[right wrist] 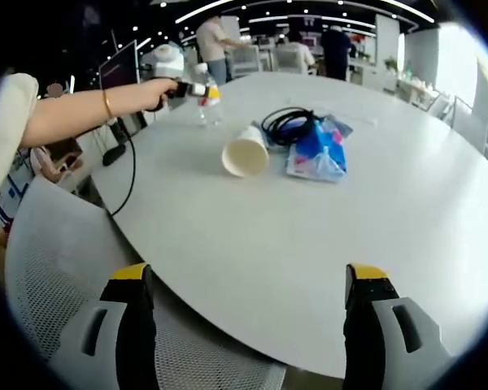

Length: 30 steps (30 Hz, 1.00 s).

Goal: Arrange the tabletop items into an orderly group along one side of the table until the central work area is clear of visible clutter.

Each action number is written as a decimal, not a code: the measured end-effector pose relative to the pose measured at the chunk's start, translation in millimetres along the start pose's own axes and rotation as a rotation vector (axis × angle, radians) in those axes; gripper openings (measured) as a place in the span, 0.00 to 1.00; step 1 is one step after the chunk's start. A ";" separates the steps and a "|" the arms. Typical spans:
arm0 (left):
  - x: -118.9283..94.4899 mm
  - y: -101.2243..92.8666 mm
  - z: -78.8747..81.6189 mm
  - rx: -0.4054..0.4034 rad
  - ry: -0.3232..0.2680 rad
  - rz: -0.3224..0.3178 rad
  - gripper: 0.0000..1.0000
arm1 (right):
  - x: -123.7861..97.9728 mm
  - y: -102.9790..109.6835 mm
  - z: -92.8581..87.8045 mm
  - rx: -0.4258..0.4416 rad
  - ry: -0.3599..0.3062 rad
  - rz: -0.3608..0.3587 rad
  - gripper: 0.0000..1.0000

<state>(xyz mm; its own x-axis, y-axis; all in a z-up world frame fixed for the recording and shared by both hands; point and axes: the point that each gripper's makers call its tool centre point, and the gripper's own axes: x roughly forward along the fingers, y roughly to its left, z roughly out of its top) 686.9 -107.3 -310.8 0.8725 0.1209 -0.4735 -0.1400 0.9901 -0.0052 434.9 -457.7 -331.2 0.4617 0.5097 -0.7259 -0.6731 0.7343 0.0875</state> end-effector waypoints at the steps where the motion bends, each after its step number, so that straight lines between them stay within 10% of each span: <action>1: 0.1 0.3 0.1 -0.003 0.000 0.006 0.38 | 0.0 -0.1 0.2 0.000 -0.001 0.000 0.97; 9: 0.8 -0.1 -1.9 -0.030 0.018 -0.001 0.41 | 0.2 -0.5 0.8 -0.002 0.000 -0.001 0.97; 30: -27.6 0.4 0.4 0.025 -0.035 -0.067 0.98 | -2.7 -0.7 12.2 0.021 -0.061 -0.001 0.99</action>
<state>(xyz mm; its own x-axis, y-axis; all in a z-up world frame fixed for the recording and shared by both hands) 663.0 -110.1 -297.4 0.8955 0.0562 -0.4414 -0.0691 0.9975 -0.0133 441.2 -454.1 -321.0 0.4972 0.5350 -0.6831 -0.6610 0.7435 0.1013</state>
